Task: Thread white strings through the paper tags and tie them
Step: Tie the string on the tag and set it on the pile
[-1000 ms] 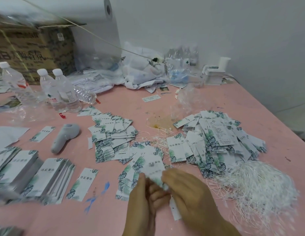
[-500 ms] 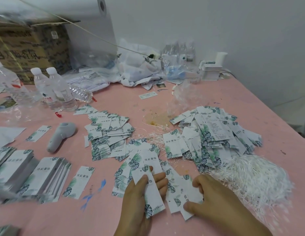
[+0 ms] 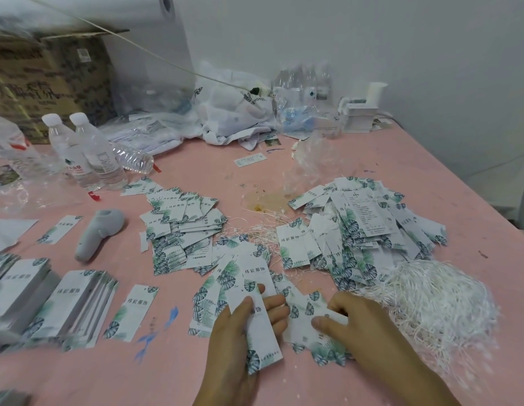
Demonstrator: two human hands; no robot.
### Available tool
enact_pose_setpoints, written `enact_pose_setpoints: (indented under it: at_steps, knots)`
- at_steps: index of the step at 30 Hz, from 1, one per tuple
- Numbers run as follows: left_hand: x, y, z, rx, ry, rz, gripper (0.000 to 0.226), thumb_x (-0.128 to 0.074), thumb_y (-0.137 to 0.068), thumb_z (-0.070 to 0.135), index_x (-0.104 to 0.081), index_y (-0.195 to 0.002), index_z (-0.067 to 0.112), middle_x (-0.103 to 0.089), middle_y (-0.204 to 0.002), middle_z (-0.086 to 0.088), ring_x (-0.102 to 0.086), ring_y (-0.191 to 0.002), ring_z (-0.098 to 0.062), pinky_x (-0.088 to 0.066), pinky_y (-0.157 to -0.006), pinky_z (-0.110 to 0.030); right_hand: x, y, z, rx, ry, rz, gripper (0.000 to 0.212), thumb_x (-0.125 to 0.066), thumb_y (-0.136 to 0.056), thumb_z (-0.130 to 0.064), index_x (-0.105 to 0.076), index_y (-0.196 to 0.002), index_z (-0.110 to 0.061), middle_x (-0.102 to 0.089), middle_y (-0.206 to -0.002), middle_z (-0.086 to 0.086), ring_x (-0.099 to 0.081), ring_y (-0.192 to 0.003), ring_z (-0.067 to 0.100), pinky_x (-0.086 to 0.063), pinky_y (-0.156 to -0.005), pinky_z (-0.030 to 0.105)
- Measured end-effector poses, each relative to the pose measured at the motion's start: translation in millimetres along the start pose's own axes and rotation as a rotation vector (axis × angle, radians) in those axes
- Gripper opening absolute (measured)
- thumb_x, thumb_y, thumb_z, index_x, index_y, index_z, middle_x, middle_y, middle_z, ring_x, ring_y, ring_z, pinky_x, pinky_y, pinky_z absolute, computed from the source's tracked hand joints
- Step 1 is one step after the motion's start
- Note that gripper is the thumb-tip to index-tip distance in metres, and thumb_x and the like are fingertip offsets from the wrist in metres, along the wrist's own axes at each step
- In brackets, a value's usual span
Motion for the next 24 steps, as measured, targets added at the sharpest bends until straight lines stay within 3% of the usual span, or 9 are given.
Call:
enact_pose_setpoints:
  at_steps: [5,8,10,13,16,19,24]
  knots:
    - [-1,2,1,-0.025,0.015,-0.019,0.030,-0.048,-0.098,0.016,-0.063,-0.116,-0.003,-0.071,-0.101,-0.032,-0.073,-0.077,-0.037,-0.062,-0.059,-0.036,-5,-1,-2,0.061,-0.083,0.080,0.027,-0.059,-0.093,-0.037,-0.059,-0.068,-0.026,-0.055,-0.076,-0.006,-0.053,-0.067,0.002,-0.040,-0.059,0.020]
    - [-2,4,-1,-0.021,0.009,-0.054,0.040,-0.058,-0.085,0.020,-0.063,-0.114,-0.007,-0.071,-0.102,-0.031,-0.073,-0.077,-0.035,-0.063,-0.063,-0.036,2,-1,-1,-0.023,-0.415,0.148,0.027,-0.055,-0.096,-0.029,-0.062,-0.071,-0.022,-0.059,-0.064,-0.003,-0.049,-0.052,0.002,-0.038,-0.054,0.019]
    - [-3,5,-3,-0.017,-0.027,-0.087,0.042,-0.062,-0.079,0.021,-0.067,-0.107,-0.009,-0.072,-0.099,-0.028,-0.072,-0.074,-0.032,-0.062,-0.060,-0.036,1,4,-4,-0.065,-0.587,0.160,0.025,-0.051,-0.099,-0.030,-0.060,-0.077,-0.021,-0.060,-0.067,0.009,-0.053,-0.057,0.013,-0.041,-0.059,0.030]
    - [-4,9,-7,-0.008,-0.157,-0.150,0.029,-0.065,-0.077,0.023,-0.077,-0.094,0.002,-0.074,-0.089,-0.022,-0.073,-0.071,-0.031,-0.059,-0.055,-0.036,-12,10,-16,-0.063,-0.737,0.122,0.022,-0.051,-0.098,-0.026,-0.061,-0.080,-0.023,-0.066,-0.076,0.015,-0.062,-0.066,0.035,-0.047,-0.058,0.038]
    - [-6,10,-8,-0.059,-0.325,-0.197,0.029,-0.068,-0.083,0.027,-0.076,-0.105,0.010,-0.076,-0.099,-0.018,-0.075,-0.086,-0.033,-0.059,-0.064,-0.031,-19,10,-26,-0.037,-0.813,0.131,0.018,-0.054,-0.097,-0.018,-0.067,-0.085,-0.024,-0.073,-0.083,0.013,-0.069,-0.077,0.038,-0.055,-0.066,0.049]
    - [-8,12,-8,-0.139,-0.414,-0.237,0.026,-0.067,-0.087,0.029,-0.074,-0.110,0.019,-0.076,-0.105,-0.013,-0.074,-0.095,-0.031,-0.059,-0.070,-0.029,-21,10,-26,-0.046,-0.865,0.126,0.021,-0.056,-0.096,-0.013,-0.072,-0.090,-0.025,-0.076,-0.086,0.011,-0.073,-0.079,0.032,-0.060,-0.067,0.047]
    - [-7,12,-10,-0.190,-0.510,-0.242,0.037,-0.064,-0.087,0.035,-0.068,-0.119,0.018,-0.075,-0.109,-0.010,-0.073,-0.098,-0.030,-0.059,-0.072,-0.031,-24,13,-30,-0.029,-0.866,0.050,0.022,-0.056,-0.096,-0.017,-0.076,-0.096,-0.027,-0.076,-0.088,0.010,-0.071,-0.082,0.037,-0.056,-0.072,0.051]
Point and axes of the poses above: each hand's wrist, its own y-axis away from the middle knuckle, its own x-axis out of the back of the hand, z = x × y, the point moved 2 cm from there along -y, towards the middle knuckle
